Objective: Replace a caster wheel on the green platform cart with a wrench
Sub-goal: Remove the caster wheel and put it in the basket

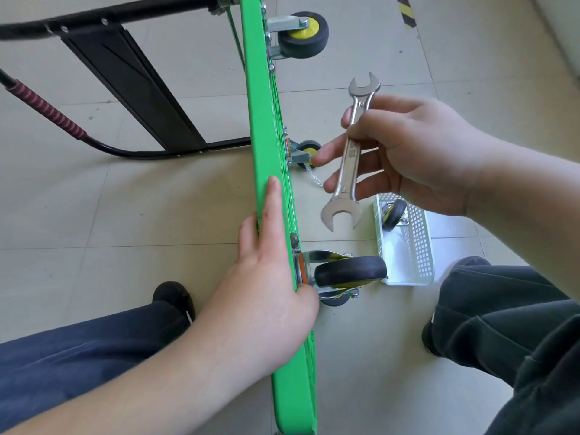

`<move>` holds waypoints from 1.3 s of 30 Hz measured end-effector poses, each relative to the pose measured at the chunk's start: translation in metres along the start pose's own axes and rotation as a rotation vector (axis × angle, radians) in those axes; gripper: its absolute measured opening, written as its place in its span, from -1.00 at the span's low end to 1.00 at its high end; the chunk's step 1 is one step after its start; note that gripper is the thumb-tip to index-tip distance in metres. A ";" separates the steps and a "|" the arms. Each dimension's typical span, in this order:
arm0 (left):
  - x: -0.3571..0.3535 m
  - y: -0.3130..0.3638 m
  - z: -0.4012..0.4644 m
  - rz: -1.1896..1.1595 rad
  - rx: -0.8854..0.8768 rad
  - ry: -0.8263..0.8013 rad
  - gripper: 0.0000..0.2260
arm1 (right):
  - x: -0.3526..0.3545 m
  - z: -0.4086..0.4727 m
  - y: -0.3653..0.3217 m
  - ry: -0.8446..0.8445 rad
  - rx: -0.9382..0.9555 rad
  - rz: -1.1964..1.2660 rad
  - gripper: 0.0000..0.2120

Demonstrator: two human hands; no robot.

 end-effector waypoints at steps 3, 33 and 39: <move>-0.001 -0.001 0.000 0.005 -0.004 0.000 0.04 | 0.004 0.002 -0.001 0.099 -0.006 -0.083 -0.92; -0.001 -0.002 -0.001 -0.023 -0.008 0.013 0.05 | -0.024 0.024 0.028 0.066 0.086 -0.255 -0.74; -0.001 -0.002 -0.001 -0.023 -0.006 0.013 0.06 | -0.024 0.025 0.024 0.043 0.084 -0.255 -0.72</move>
Point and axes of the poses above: each hand's wrist, its own z-axis towards the middle knuckle, its own x-axis out of the back of the hand, y = z × x, the point moved 3 cm from there along z, towards the middle knuckle, and after that the axes turned 4 degrees about -x, right-handed, at the moved point
